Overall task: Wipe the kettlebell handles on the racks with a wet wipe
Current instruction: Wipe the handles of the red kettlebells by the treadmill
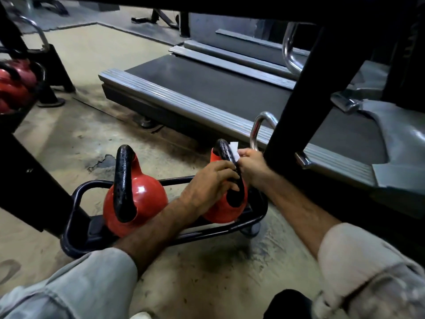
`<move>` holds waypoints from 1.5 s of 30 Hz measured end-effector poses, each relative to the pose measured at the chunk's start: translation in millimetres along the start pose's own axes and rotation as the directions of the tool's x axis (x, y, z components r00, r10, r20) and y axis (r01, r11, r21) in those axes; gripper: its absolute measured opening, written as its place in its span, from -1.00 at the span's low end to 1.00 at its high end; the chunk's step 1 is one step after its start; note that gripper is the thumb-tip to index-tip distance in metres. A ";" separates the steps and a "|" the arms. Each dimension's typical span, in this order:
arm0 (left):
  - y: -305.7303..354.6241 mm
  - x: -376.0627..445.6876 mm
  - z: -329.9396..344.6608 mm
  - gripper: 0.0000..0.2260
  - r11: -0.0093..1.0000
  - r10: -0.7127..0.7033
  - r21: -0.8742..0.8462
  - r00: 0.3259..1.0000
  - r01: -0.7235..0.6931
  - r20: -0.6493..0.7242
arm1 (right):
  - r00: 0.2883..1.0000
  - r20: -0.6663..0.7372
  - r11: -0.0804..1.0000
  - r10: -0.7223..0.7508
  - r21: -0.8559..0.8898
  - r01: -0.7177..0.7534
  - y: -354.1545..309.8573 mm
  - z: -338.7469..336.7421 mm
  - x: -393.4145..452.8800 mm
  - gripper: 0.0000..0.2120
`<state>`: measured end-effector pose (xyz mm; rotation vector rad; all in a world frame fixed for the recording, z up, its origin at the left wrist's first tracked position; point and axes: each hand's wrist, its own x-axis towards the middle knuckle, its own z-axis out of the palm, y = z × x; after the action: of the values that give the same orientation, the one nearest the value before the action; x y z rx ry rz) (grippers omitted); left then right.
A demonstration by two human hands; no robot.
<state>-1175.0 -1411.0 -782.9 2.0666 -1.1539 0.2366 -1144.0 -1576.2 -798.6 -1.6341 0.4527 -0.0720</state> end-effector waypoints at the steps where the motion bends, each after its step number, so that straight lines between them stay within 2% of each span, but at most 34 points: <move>1: -1.6 0.6 1.5 -0.81 1.000 -0.004 -0.028 1.000 0.005 0.014 | 0.983 0.090 0.971 0.163 0.161 -0.176 7.3 5.7 7.9 -0.82; 2: -3.5 1.9 2.8 -0.80 0.998 -0.011 -0.056 1.000 0.013 0.028 | 0.938 0.186 0.915 0.293 0.231 -0.331 13.6 11.3 17.7 -0.84; 3: -5.8 1.9 4.4 -0.79 0.997 -0.008 -0.081 1.000 0.010 0.025 | 0.896 0.275 0.876 0.348 0.246 -0.415 19.0 15.9 26.0 -0.87; 4: -8.0 1.9 5.9 -0.80 0.996 -0.009 -0.093 1.000 0.010 0.012 | 0.875 0.335 0.865 0.350 0.244 -0.439 23.2 19.0 32.6 -0.95; 5: -9.6 2.6 7.0 -0.82 0.995 -0.013 -0.095 1.000 0.013 -0.002 | 0.865 0.376 0.855 0.333 0.266 -0.445 28.4 20.1 39.0 -0.83; 6: -10.5 3.5 8.0 -0.83 0.995 -0.025 -0.097 1.000 0.024 -0.006 | 0.860 0.394 0.860 0.325 0.254 -0.442 33.7 18.0 43.8 -0.61; 7: -11.4 5.1 8.5 -0.84 0.994 -0.033 -0.107 0.999 0.031 -0.010 | 0.844 0.436 0.849 0.312 0.271 -0.454 30.7 17.9 39.2 -0.52; 8: -11.1 5.8 9.3 -0.85 0.991 -0.034 -0.127 0.999 0.032 -0.014 | 0.821 0.486 0.820 0.299 0.308 -0.482 26.7 19.0 36.7 -0.62; 9: -11.6 5.6 10.0 -0.85 0.988 -0.030 -0.151 0.999 0.027 -0.022 | 0.806 0.519 0.813 0.285 0.315 -0.490 26.5 18.8 34.8 -0.84; 10: -11.4 5.3 11.0 -0.84 0.985 -0.022 -0.170 0.999 0.016 -0.032 | 0.808 0.516 0.818 0.286 0.308 -0.486 29.6 16.8 34.3 -0.91; 12: -12.7 4.9 10.8 -0.82 0.986 -0.030 -0.168 0.999 0.023 -0.036 | 0.795 0.518 0.828 0.314 0.261 -0.497 32.5 9.6 32.1 -0.73; 14: -15.0 4.7 10.2 -0.79 0.987 -0.086 -0.136 0.996 0.084 -0.011 | 0.819 0.481 0.825 0.314 0.290 -0.486 32.3 5.4 32.5 -0.71; 17: -15.1 5.4 13.3 -0.84 0.980 -0.048 -0.195 0.998 0.040 -0.034 | 0.816 0.428 0.776 0.388 0.326 -0.540 27.7 16.4 45.9 -0.64; 18: -15.3 5.3 14.2 -0.85 0.976 -0.043 -0.214 0.999 0.035 -0.032 | 0.839 0.383 0.797 0.388 0.318 -0.514 27.9 22.0 50.0 -0.62; 22: -17.0 5.6 13.0 -0.85 0.986 -0.039 -0.161 0.998 0.031 -0.047 | 0.794 0.494 0.776 0.355 0.318 -0.545 25.3 13.8 34.7 -0.50; 23: -15.8 5.5 11.9 -0.85 0.987 -0.024 -0.163 0.998 0.014 -0.060 | 0.791 0.505 0.794 0.347 0.291 -0.534 24.5 9.0 28.1 -0.54; 26: -19.5 4.9 16.0 -0.84 0.989 0.005 -0.150 0.998 -0.014 -0.061 | 0.833 0.451 0.840 0.320 0.272 -0.470 23.7 2.1 22.8 -0.68; 28: -22.2 5.0 18.8 -0.86 0.980 -0.022 -0.199 0.998 0.010 -0.059 | 0.827 0.434 0.805 0.357 0.305 -0.508 14.6 8.9 28.1 -0.64; 30: -23.4 4.6 18.2 -0.86 0.983 -0.024 -0.183 0.998 0.013 -0.060 | 0.854 0.357 0.801 0.378 0.336 -0.495 10.6 17.1 37.9 -0.62; 33: -21.5 5.9 14.9 -0.84 0.993 -0.010 -0.122 0.998 0.001 -0.068 | 0.914 0.219 0.847 0.341 0.350 -0.400 8.5 19.0 35.0 -0.81; 36: -20.6 6.4 15.2 -0.84 0.992 -0.001 -0.125 0.997 -0.010 -0.081 | 0.960 0.082 0.908 0.269 0.311 -0.281 17.8 8.0 27.3 -0.75; 41: -22.0 5.7 14.4 -0.82 0.995 0.006 -0.102 0.997 -0.014 -0.075 | 0.984 -0.025 0.924 0.177 0.349 -0.158 10.6 6.3 30.0 -0.74; 45: -22.9 5.3 12.6 -0.78 0.996 0.000 -0.084 0.998 -0.006 -0.067 | 0.995 -0.019 0.937 0.101 0.338 -0.089 -3.6 9.0 16.4 -0.72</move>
<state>-1156.1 -1415.8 -801.2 1.9689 -1.1085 0.2524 -1125.2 -1573.0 -799.8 -1.2738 0.5159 -0.1010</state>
